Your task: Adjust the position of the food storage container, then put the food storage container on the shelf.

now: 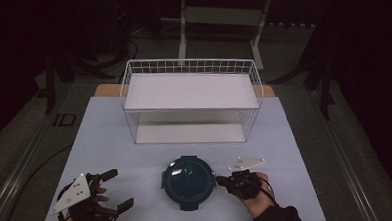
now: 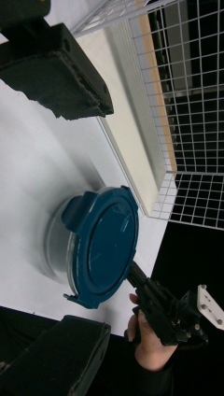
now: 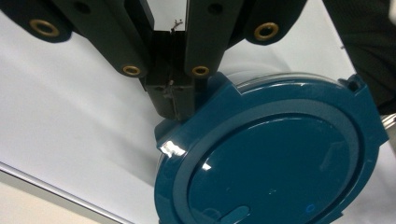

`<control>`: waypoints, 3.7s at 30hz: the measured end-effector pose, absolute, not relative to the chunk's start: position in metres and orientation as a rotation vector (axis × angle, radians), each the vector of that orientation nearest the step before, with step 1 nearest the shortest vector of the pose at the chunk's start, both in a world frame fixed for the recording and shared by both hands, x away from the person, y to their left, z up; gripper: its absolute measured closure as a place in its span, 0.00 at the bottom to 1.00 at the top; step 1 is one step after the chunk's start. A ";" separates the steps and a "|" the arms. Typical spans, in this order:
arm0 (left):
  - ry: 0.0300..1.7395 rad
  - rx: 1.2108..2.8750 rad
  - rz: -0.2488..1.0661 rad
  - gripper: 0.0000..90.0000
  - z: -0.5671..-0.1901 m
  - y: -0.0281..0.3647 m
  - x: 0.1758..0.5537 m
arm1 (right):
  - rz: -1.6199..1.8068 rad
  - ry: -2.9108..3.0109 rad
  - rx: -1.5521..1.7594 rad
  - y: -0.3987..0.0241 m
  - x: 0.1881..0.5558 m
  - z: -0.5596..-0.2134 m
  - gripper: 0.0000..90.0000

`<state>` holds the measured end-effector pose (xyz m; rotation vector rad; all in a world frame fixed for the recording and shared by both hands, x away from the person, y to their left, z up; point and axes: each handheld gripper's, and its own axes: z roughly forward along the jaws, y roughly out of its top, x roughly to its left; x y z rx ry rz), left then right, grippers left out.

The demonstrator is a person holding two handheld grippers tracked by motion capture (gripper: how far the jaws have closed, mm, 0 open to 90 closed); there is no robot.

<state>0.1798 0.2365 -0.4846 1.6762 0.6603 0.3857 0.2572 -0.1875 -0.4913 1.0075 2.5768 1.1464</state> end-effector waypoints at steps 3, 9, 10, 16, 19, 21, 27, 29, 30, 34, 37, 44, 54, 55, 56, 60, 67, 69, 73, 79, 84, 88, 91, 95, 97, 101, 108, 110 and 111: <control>0.661 1.675 0.387 0.00 -0.484 0.237 0.179 | 1.136 2.575 0.986 -0.183 0.258 -0.491 1.00; 0.667 1.690 0.400 0.00 -0.485 0.237 0.179 | 1.176 2.535 0.997 -0.191 0.254 -0.487 0.86; 0.668 1.698 0.401 0.00 -0.485 0.236 0.179 | 1.188 2.525 0.996 -0.192 0.253 -0.486 0.82; 0.666 1.715 0.384 0.00 -0.485 0.232 0.179 | 1.291 2.429 0.997 -0.199 0.247 -0.476 0.47; 0.666 1.720 0.386 0.00 -0.484 0.231 0.179 | 1.359 2.374 0.979 -0.201 0.244 -0.470 0.34; 0.670 1.719 0.386 0.00 -0.483 0.230 0.179 | 1.384 2.361 0.969 -0.201 0.243 -0.468 0.26; 0.671 1.722 0.363 0.00 -0.471 0.225 0.178 | 1.552 2.312 0.908 -0.205 0.237 -0.454 0.16; 0.667 1.729 0.341 0.00 -0.467 0.223 0.179 | 1.563 2.296 0.868 -0.204 0.235 -0.449 0.15; 0.664 1.733 0.322 0.00 -0.465 0.221 0.180 | 1.565 2.272 0.850 -0.205 0.233 -0.446 0.16; 0.685 1.726 0.252 0.00 -0.457 0.216 0.186 | 1.595 2.214 0.781 -0.206 0.231 -0.436 0.16; 0.700 1.730 0.246 0.00 -0.450 0.210 0.192 | 1.598 2.185 0.741 -0.205 0.229 -0.432 0.15; 0.707 1.827 0.242 0.00 -0.438 0.190 0.205 | 1.626 2.175 0.711 -0.199 0.217 -0.428 0.13; 0.866 1.839 0.143 0.00 -0.447 0.177 0.236 | 1.602 2.172 0.769 -0.198 0.212 -0.437 0.11; 0.893 1.862 0.123 0.00 -0.451 0.176 0.240 | 1.610 2.181 0.771 -0.198 0.212 -0.439 0.11; 0.919 1.874 0.103 0.00 -0.455 0.175 0.243 | 1.611 2.189 0.780 -0.198 0.212 -0.441 0.11; 0.983 1.881 0.011 0.00 -0.469 0.172 0.252 | 1.588 2.194 0.800 -0.197 0.211 -0.445 0.11; 1.190 1.803 -0.314 0.00 -0.493 0.168 0.273 | 1.579 2.225 0.835 -0.199 0.213 -0.449 0.11; 1.271 1.777 -0.374 0.00 -0.496 0.167 0.277 | 1.581 2.228 0.841 -0.199 0.213 -0.450 0.12; 1.317 1.770 -0.478 0.07 -0.502 0.167 0.282 | 1.590 2.231 0.866 -0.201 0.216 -0.451 0.12; 1.386 1.742 -0.563 0.26 -0.511 0.168 0.285 | 1.589 2.241 0.865 -0.202 0.217 -0.452 0.15; 1.394 1.736 -0.579 0.44 -0.514 0.168 0.284 | 1.589 2.247 0.872 -0.202 0.217 -0.452 0.15; 1.391 1.725 -0.619 0.56 -0.517 0.168 0.284 | 1.590 2.244 0.875 -0.202 0.217 -0.452 0.15; 1.394 1.704 -0.670 0.56 -0.520 0.169 0.286 | 1.594 2.247 0.882 -0.202 0.218 -0.452 0.15; 1.402 1.664 -0.725 0.56 -0.525 0.169 0.286 | 1.587 2.259 0.881 -0.202 0.218 -0.453 0.16; 1.398 1.649 -0.748 0.57 -0.527 0.170 0.287 | 1.581 2.270 0.883 -0.201 0.219 -0.454 0.16; 1.384 1.653 -0.742 0.58 -0.527 0.171 0.286 | 1.576 2.279 0.891 -0.200 0.220 -0.455 0.17; 1.334 1.689 -0.682 0.58 -0.523 0.170 0.278 | 1.549 2.356 1.004 -0.201 0.228 -0.465 0.28; 1.301 1.721 -0.652 0.58 -0.519 0.170 0.275 | 1.557 2.380 1.068 -0.203 0.233 -0.469 0.32; 1.291 1.728 -0.645 0.59 -0.518 0.170 0.273 | 1.555 2.394 1.096 -0.203 0.235 -0.471 0.33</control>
